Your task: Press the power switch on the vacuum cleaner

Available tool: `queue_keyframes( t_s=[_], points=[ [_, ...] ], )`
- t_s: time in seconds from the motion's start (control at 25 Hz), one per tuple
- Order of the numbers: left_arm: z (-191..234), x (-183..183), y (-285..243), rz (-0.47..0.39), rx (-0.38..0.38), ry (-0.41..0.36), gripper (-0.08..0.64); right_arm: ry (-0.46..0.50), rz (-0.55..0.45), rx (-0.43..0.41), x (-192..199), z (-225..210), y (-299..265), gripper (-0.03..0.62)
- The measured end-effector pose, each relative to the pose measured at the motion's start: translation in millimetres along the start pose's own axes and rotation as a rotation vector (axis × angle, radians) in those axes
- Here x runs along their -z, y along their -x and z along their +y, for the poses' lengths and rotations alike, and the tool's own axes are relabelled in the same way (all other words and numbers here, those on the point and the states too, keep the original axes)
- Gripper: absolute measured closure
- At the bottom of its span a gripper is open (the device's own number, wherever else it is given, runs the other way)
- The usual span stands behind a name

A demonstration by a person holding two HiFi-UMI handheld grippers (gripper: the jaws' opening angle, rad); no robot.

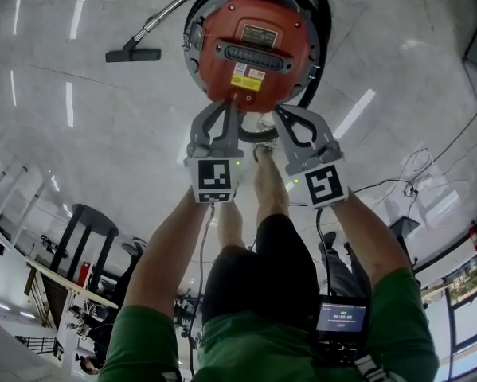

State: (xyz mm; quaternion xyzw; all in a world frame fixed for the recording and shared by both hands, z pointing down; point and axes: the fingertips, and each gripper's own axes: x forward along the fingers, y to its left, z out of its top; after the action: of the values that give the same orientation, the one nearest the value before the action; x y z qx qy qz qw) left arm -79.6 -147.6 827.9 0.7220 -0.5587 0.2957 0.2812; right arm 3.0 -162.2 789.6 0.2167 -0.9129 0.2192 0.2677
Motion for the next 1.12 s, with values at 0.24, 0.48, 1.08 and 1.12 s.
queue_keyframes(
  t_s=[0.24, 0.48, 1.08, 1.12],
  points=[
    [-0.6, 4.3, -7.2, 0.008, 0.009, -0.002, 0.552, -0.012, 0.012, -0.002, 6.7, -2.4, -9.8, 0.589],
    [-0.4, 4.5, -7.4, 0.007, 0.024, -0.009, 0.551, -0.017, 0.020, -0.007, 11.7, -3.5, -13.4, 0.589],
    [2.0, 7.7, -9.6, 0.027, 0.033, 0.001, 0.554, -0.009, 0.019, -0.026, 9.1, -2.0, -16.5, 0.589],
    [2.1, 7.6, -9.6, 0.029, 0.033, 0.000, 0.554, -0.011, 0.017, -0.025, 8.6, -2.9, -16.3, 0.589]
  ],
)
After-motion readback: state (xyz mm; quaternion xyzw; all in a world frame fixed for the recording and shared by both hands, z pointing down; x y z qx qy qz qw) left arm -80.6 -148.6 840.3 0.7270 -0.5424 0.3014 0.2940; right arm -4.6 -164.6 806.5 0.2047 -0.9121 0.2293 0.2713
